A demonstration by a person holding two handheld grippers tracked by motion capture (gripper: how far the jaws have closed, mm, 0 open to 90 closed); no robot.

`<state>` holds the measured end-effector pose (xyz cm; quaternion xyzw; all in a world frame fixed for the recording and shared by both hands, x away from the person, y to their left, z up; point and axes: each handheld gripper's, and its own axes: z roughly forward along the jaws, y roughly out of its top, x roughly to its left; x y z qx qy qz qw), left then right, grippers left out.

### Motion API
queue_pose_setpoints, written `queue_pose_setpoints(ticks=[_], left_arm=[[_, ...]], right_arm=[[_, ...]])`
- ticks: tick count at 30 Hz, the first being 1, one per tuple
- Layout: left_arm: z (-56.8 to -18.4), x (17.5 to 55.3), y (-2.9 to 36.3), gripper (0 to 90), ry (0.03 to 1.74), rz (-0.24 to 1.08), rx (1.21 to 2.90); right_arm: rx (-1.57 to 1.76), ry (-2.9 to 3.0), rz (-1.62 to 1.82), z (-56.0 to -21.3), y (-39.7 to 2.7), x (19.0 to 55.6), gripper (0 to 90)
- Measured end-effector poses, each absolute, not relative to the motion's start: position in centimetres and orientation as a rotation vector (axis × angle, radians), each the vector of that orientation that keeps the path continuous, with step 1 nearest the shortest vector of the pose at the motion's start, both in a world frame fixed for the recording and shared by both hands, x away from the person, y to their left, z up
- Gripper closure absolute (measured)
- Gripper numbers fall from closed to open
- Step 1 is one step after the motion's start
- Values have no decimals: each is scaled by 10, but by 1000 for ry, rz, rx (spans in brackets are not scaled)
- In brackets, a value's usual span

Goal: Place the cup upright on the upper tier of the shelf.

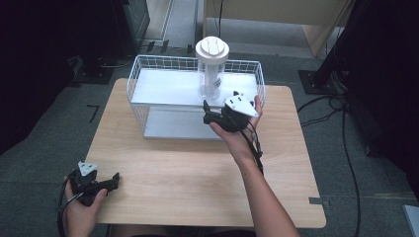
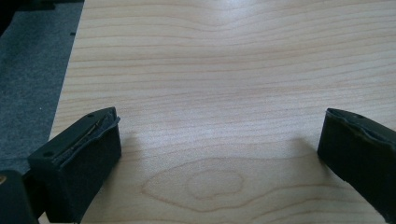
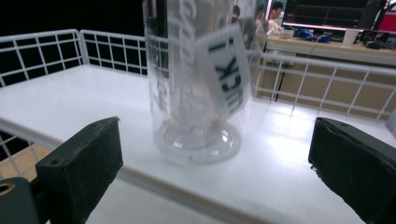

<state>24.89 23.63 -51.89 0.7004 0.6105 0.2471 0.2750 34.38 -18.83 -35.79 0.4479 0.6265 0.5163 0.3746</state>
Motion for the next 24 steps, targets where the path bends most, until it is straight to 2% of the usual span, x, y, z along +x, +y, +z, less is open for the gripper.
queue_pose_setpoints(ticks=[24], left_arm=[[-519, 249, 236, 0, 1643, 665, 1878]], right_arm=[[1184, 1619, 1308, -412, -236, 285, 31]])
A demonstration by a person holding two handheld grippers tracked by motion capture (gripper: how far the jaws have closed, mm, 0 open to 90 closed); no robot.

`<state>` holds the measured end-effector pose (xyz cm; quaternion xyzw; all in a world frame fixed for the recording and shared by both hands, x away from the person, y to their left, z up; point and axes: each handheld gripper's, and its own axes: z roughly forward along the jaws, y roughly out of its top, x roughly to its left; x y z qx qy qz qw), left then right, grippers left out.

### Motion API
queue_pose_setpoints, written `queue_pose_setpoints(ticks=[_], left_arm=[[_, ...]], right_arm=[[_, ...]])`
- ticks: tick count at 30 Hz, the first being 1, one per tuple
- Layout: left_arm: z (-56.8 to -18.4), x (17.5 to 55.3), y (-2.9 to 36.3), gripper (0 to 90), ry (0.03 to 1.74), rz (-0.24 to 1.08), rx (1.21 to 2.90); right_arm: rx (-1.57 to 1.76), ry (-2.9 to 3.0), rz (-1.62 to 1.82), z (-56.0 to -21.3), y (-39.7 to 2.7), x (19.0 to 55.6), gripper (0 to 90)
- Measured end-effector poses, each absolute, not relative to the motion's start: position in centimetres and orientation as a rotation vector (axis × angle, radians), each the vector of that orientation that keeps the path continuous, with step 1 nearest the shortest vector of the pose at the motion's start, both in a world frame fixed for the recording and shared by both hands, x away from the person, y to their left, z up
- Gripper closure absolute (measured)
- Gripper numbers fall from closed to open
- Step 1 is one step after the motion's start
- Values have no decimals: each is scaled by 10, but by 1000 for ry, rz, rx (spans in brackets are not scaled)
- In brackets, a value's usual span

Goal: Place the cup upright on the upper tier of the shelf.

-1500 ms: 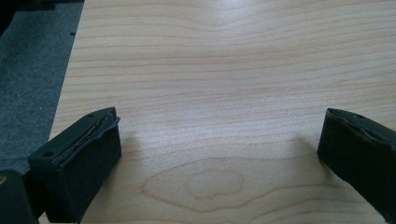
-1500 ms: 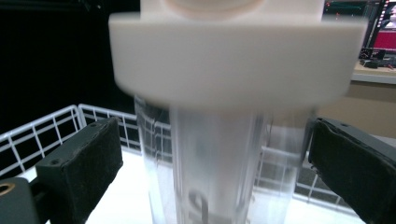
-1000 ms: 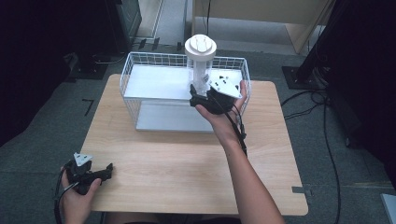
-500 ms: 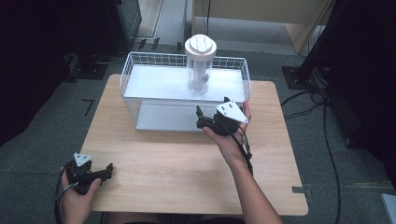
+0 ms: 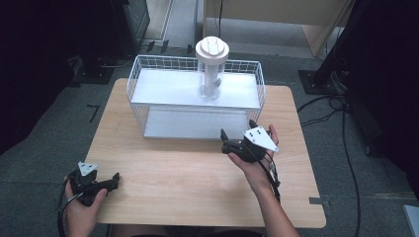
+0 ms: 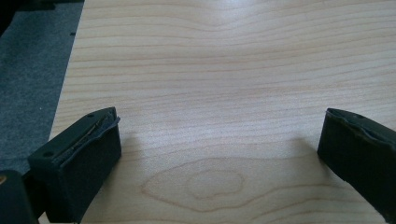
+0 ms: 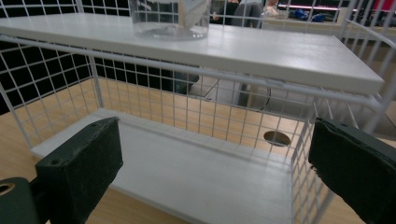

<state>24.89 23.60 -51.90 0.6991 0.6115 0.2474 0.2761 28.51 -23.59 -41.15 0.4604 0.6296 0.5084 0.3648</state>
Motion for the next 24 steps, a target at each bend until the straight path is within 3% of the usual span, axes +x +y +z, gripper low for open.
queue_pose_setpoints(ticks=[24], left_arm=[[-519, 249, 236, 0, 1643, 664, 1882]], right_arm=[[1412, 1555, 1158, -480, -322, 242, 31]])
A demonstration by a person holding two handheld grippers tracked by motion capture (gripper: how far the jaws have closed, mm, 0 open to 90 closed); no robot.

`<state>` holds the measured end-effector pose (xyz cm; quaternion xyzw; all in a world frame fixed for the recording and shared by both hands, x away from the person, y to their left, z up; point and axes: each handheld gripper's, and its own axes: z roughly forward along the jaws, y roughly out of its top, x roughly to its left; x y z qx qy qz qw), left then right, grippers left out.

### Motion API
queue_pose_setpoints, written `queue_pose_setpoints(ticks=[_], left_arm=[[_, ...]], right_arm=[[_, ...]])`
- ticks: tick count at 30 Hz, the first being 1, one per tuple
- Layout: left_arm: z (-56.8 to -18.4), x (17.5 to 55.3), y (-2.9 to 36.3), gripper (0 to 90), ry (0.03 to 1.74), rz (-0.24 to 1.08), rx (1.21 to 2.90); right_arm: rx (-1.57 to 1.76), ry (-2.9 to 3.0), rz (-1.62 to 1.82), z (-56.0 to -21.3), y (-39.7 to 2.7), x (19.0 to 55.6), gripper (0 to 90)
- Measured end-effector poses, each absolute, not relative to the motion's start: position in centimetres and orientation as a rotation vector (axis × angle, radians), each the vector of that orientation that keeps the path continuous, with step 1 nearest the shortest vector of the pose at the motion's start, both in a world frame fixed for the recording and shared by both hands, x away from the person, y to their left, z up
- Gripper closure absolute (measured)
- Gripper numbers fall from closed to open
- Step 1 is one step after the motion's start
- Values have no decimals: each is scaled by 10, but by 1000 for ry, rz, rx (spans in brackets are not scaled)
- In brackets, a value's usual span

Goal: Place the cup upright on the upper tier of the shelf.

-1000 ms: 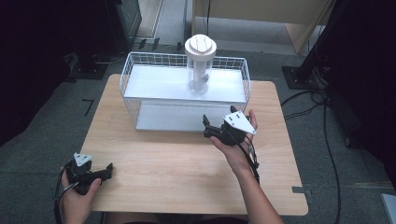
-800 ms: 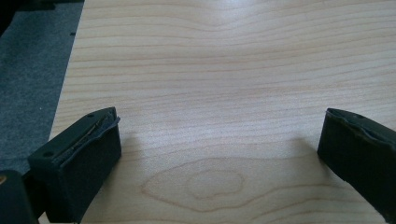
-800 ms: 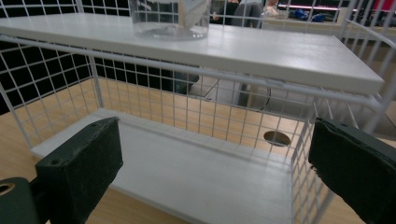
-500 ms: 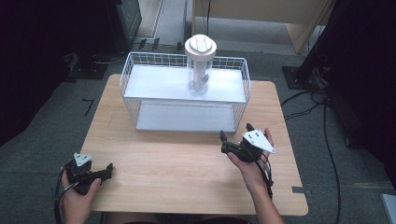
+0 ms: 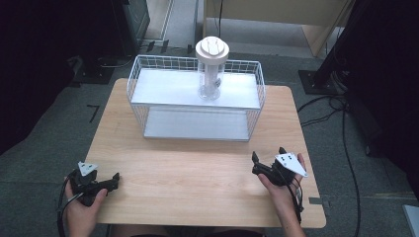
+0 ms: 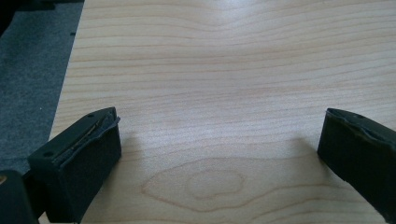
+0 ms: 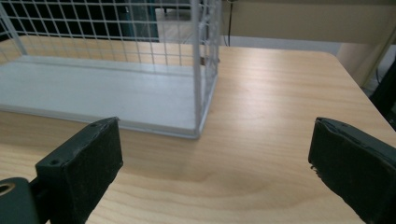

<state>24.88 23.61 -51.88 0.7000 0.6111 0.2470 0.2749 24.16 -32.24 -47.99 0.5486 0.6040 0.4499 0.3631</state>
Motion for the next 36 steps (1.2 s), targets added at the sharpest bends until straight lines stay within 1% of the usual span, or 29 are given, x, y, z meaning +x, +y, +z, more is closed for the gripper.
queue_pose_setpoints(ticks=[13, 25, 31, 36], left_arm=[[-519, 249, 236, 0, 1643, 664, 1881], [-519, 249, 236, 0, 1643, 664, 1881], [-519, 249, 236, 0, 1643, 664, 1881], [-519, 248, 235, 0, 1641, 662, 1885]], right_arm=[[1500, 1541, 1082, -506, -354, 217, 31], [1533, 1532, 1000, -515, -382, 197, 31], [1560, 1569, 906, -519, -399, 188, 32], [1577, 1605, 877, -520, -406, 185, 32]])
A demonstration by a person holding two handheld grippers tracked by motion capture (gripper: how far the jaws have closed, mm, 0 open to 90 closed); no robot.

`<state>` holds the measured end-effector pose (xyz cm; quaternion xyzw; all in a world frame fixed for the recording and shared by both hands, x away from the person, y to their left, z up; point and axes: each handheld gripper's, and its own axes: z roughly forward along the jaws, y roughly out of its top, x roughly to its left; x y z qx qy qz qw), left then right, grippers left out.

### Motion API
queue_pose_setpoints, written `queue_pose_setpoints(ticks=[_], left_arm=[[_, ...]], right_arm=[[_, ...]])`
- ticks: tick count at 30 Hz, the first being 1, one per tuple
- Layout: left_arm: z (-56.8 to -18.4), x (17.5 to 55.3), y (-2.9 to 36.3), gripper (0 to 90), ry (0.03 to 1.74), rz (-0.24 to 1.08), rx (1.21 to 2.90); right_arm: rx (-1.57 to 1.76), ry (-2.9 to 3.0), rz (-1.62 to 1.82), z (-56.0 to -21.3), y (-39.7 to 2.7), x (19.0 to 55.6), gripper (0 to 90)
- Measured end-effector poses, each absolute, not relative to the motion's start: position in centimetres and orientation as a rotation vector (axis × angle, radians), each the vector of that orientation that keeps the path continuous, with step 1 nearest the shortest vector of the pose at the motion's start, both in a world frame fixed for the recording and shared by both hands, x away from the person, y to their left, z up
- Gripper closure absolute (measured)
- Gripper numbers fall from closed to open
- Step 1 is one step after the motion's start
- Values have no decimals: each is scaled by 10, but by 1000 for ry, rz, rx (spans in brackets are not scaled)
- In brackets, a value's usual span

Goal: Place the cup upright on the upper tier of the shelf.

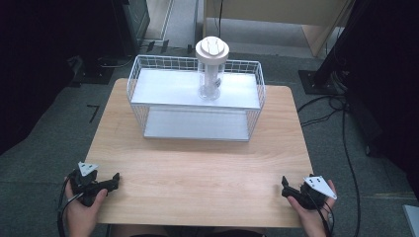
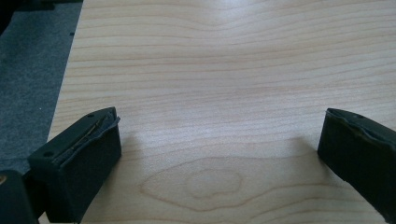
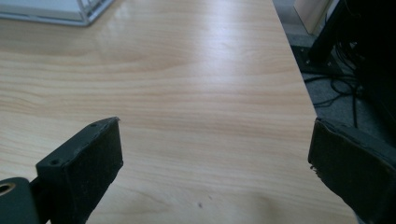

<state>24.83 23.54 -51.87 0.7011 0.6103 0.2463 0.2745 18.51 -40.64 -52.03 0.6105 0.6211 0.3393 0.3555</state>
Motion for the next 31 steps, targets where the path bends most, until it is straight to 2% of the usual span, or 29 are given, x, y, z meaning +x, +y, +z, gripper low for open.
queue_pose_setpoints(ticks=[8, 15, 31], left_arm=[[-519, 248, 235, 0, 1641, 662, 1886], [-519, 248, 235, 0, 1640, 662, 1886], [-519, 248, 235, 0, 1640, 662, 1886]], right_arm=[[1658, 1693, 799, -523, -422, 185, 32], [1626, 1819, 747, -525, -416, 187, 39], [1700, 1829, 812, -526, -423, 186, 58]])
